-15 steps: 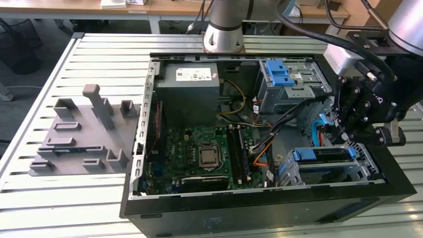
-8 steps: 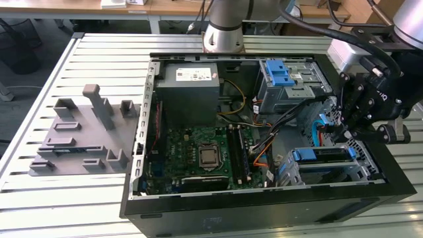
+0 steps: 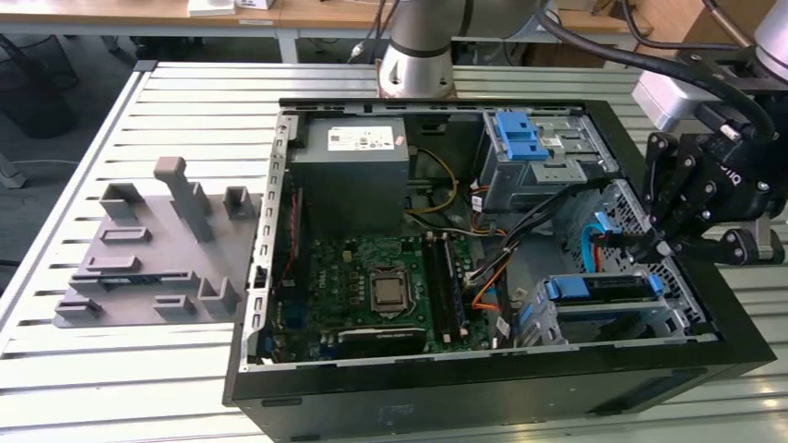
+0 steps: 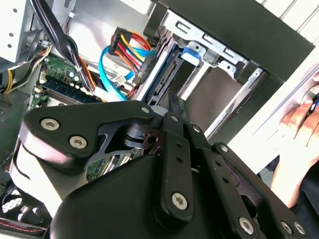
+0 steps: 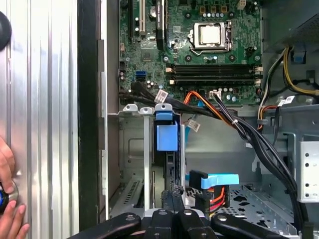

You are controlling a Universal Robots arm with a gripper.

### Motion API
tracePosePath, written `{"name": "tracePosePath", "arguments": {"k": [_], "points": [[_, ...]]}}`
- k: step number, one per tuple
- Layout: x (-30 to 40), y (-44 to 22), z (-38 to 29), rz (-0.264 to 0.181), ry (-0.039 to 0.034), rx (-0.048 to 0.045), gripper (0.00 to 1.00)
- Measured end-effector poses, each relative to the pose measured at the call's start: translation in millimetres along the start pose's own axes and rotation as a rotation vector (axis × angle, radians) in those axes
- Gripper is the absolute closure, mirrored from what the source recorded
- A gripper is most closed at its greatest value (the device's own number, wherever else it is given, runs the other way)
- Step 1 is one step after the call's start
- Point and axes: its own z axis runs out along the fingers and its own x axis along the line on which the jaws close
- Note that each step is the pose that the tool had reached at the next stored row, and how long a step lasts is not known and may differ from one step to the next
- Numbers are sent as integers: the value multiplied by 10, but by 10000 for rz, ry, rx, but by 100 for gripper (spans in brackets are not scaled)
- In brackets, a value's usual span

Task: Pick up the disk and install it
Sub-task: 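Insert the first disk wire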

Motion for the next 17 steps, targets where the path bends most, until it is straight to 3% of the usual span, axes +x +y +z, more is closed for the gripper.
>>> {"name": "tracePosePath", "arguments": {"k": [7,13,17], "points": [[-90,-28,-3,0,1,0,89],[-234,-38,-3,2,62,1,89],[-249,-39,-1,1,62,1,89]]}}
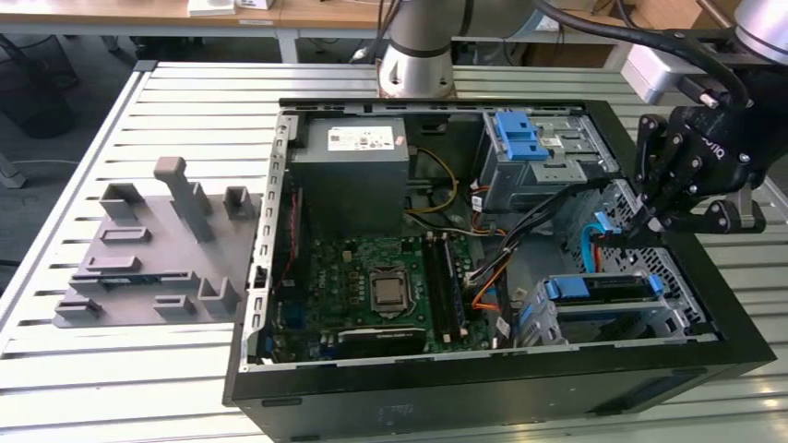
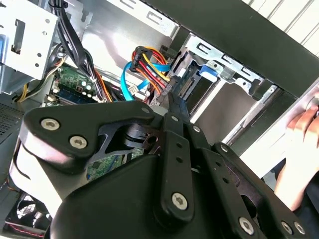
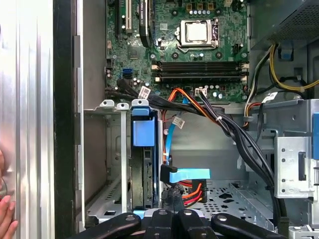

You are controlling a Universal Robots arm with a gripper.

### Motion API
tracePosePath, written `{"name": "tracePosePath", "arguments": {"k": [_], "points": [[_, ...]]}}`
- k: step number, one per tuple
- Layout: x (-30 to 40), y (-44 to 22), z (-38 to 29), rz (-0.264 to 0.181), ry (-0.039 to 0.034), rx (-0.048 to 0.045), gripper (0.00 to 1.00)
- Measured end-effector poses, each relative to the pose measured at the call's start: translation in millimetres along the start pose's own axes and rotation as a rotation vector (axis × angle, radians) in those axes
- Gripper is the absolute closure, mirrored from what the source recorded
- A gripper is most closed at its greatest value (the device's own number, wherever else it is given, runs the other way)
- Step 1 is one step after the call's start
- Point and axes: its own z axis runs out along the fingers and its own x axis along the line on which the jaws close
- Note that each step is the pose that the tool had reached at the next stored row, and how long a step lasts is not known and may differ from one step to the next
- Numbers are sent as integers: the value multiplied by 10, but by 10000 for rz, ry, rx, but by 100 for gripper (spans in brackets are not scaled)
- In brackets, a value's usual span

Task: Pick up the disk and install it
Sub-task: 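Insert the first disk wire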

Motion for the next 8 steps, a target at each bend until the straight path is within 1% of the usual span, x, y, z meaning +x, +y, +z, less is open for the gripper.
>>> {"name": "tracePosePath", "arguments": {"k": [5,6,7,8], "points": [[0,0,1,0,3,0,89],[-2,0,2,0,24,0,89],[-6,0,2,0,73,1,83],[-13,1,5,0,122,2,83]]}}
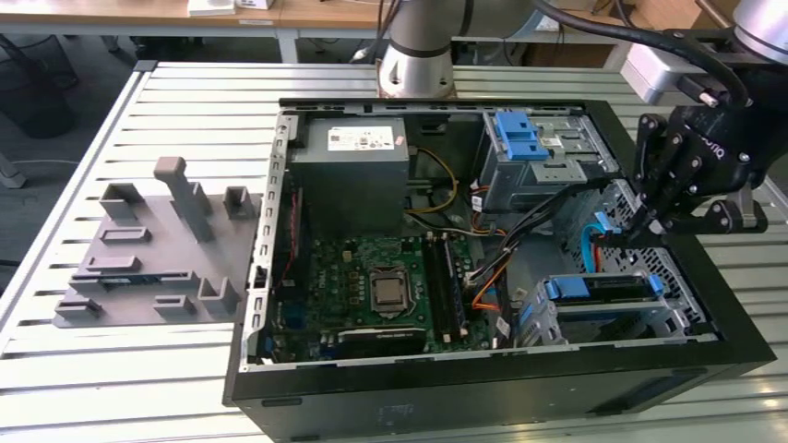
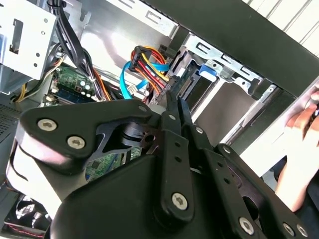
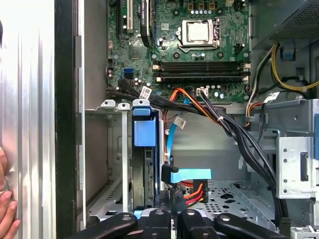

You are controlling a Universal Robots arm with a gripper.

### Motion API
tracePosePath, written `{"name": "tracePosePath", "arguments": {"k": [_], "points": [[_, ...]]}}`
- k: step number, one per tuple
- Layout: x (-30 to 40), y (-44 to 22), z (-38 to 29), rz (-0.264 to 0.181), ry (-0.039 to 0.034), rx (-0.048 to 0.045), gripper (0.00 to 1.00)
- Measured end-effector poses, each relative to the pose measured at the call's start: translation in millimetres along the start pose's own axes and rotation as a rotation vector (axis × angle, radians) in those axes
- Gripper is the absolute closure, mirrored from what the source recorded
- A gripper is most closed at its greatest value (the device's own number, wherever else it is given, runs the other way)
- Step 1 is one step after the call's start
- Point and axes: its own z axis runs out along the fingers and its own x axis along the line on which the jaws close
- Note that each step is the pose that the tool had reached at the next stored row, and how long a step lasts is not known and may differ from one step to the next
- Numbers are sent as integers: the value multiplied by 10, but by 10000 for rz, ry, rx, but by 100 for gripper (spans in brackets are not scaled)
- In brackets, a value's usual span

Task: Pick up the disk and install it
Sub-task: 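Insert the first disk wire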

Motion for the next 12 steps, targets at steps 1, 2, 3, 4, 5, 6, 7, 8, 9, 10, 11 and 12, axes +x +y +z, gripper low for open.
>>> {"name": "tracePosePath", "arguments": {"k": [1,2,3,4,5,6,7,8,9,10,11,12], "points": [[-11,1,3,0,46,1,83],[-20,1,6,1,85,2,81],[-32,1,10,2,109,3,81],[-44,2,15,4,122,3,75],[-54,2,21,8,126,3,75],[-61,2,26,15,138,3,75],[-70,3,32,24,171,3,75],[-77,3,38,33,227,4,75],[-83,3,45,43,290,4,75],[-88,3,51,51,331,5,75],[-90,3,57,57,355,5,75],[-94,3,62,61,368,5,75]]}}
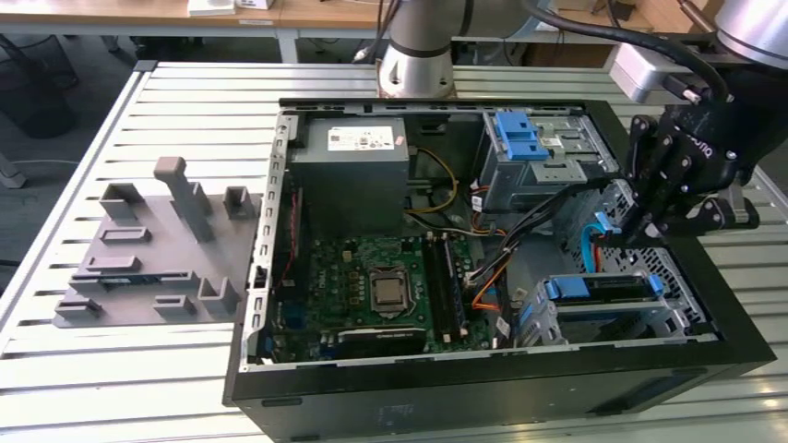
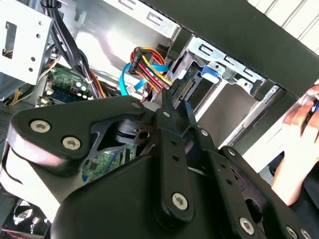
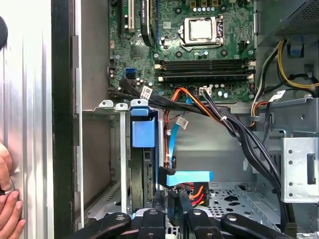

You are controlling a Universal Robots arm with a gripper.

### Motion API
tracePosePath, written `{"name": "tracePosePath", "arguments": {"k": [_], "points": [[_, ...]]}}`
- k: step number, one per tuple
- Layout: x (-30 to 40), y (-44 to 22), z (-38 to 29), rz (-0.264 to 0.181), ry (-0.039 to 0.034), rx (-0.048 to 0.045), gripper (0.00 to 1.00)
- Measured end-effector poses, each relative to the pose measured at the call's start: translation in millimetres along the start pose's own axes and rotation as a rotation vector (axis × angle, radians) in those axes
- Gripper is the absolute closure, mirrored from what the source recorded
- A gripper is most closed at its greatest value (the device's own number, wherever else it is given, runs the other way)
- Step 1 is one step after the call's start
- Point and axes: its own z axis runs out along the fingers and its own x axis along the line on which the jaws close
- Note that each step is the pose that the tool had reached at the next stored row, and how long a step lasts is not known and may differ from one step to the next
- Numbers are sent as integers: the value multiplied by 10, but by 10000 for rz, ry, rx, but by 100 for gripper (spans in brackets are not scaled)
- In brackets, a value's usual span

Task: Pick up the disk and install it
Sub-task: 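Insert the first disk wire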

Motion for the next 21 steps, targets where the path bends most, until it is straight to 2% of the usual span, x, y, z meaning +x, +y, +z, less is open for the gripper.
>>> {"name": "tracePosePath", "arguments": {"k": [5,14,15,21], "points": [[-25,1,23,19,10,-1,75],[-28,0,49,45,179,1,76],[-28,0,51,47,193,1,83],[-26,0,72,83,201,-14,84]]}}
